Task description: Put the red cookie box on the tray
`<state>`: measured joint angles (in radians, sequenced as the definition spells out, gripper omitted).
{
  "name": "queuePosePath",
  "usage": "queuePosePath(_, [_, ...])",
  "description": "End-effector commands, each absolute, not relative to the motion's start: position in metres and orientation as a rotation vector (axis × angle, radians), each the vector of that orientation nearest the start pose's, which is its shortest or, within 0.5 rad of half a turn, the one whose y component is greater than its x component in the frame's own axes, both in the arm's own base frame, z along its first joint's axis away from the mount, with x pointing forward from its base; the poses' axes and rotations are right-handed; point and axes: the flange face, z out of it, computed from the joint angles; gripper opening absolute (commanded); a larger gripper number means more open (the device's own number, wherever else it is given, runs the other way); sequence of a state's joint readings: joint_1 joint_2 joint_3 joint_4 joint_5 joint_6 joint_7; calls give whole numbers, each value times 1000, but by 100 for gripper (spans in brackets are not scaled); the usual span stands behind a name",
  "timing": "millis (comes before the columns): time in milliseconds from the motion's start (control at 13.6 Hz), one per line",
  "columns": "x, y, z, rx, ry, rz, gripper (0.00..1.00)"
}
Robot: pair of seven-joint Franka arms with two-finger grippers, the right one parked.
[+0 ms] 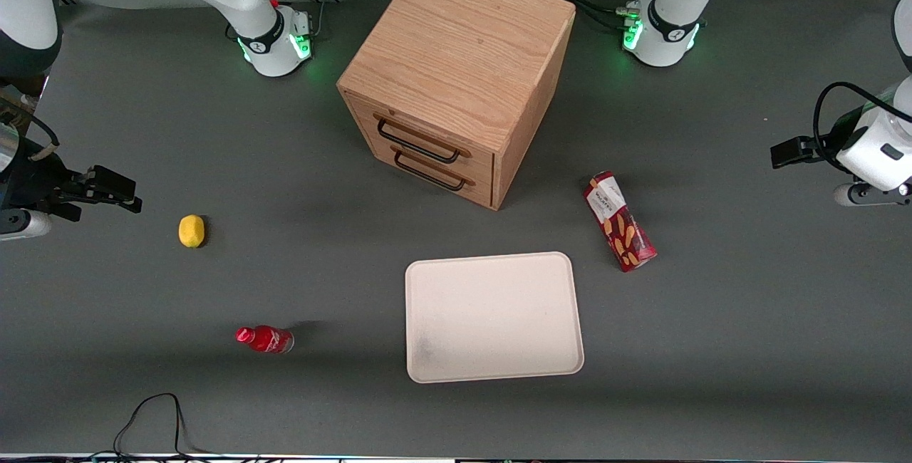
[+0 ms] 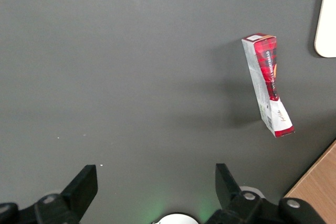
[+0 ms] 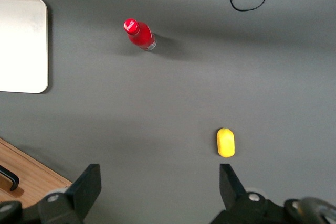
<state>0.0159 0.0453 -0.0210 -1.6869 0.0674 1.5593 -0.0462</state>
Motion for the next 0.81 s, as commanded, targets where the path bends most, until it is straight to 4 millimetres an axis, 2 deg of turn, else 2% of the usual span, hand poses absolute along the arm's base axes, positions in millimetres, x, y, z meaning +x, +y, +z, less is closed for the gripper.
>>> queuePosePath(0, [565,-2,554,-3042,-28,302,100])
queuePosePath(221, [568,-3,559,-3042,-36,291,100])
queuePosePath(736, [570,-1,554,-3054,-36,305,100])
